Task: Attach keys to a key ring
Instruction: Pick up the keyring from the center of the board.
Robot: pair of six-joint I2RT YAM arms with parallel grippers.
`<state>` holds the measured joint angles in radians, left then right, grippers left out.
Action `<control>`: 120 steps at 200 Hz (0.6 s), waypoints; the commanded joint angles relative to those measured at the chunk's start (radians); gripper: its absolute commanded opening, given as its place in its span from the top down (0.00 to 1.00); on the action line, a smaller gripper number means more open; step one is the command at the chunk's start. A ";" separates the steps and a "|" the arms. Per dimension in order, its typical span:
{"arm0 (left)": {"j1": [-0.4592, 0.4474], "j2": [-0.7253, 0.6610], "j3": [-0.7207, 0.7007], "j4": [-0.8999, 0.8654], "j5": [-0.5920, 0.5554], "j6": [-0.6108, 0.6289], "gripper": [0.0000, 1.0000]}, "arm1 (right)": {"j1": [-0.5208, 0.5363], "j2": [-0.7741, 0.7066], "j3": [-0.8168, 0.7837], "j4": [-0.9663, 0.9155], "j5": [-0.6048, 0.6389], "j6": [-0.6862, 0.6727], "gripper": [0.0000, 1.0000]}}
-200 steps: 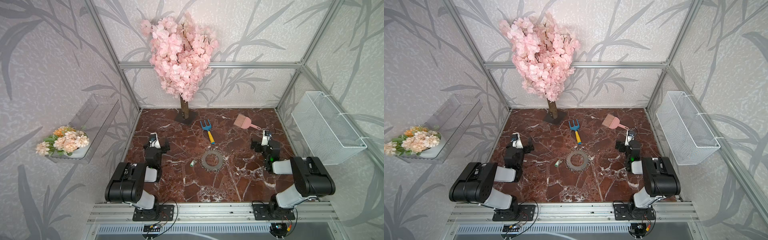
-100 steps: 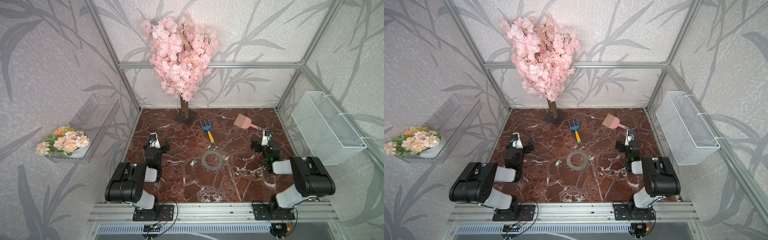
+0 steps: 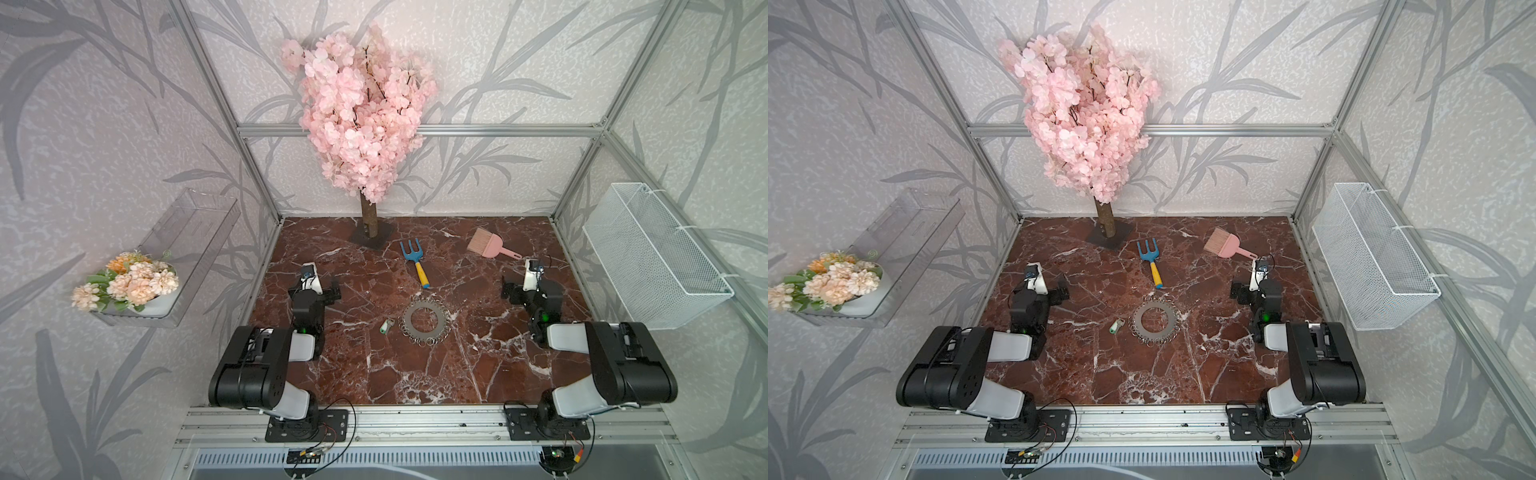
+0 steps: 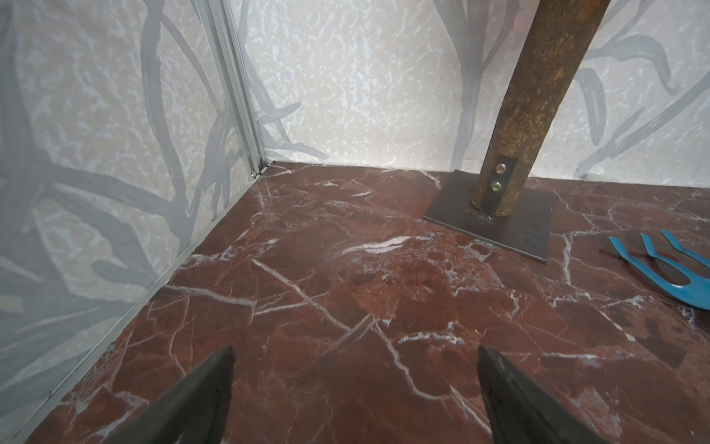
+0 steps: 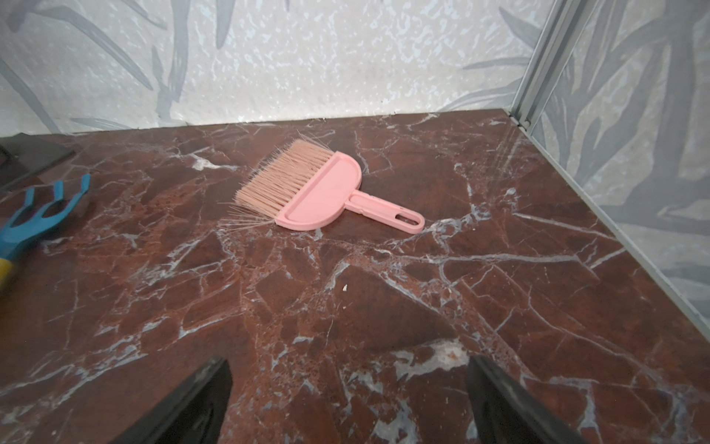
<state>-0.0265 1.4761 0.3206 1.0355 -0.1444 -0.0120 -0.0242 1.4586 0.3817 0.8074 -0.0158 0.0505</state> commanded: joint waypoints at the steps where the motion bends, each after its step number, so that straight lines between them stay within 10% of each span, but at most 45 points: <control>1: -0.019 -0.078 0.082 -0.173 -0.034 0.026 0.00 | 0.017 -0.113 0.063 -0.183 0.032 -0.002 0.01; 59: -0.047 -0.264 0.206 -0.447 -0.068 -0.198 0.00 | 0.033 -0.366 0.106 -0.380 0.078 0.394 0.01; 120: -0.047 -0.368 0.353 -0.808 0.246 -0.512 0.00 | 0.105 -0.390 0.258 -0.755 -0.299 0.579 0.01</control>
<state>-0.0711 1.1431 0.6384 0.4171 -0.0723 -0.3622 0.0216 1.0576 0.6170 0.2321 -0.1425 0.5331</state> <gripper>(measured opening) 0.999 0.990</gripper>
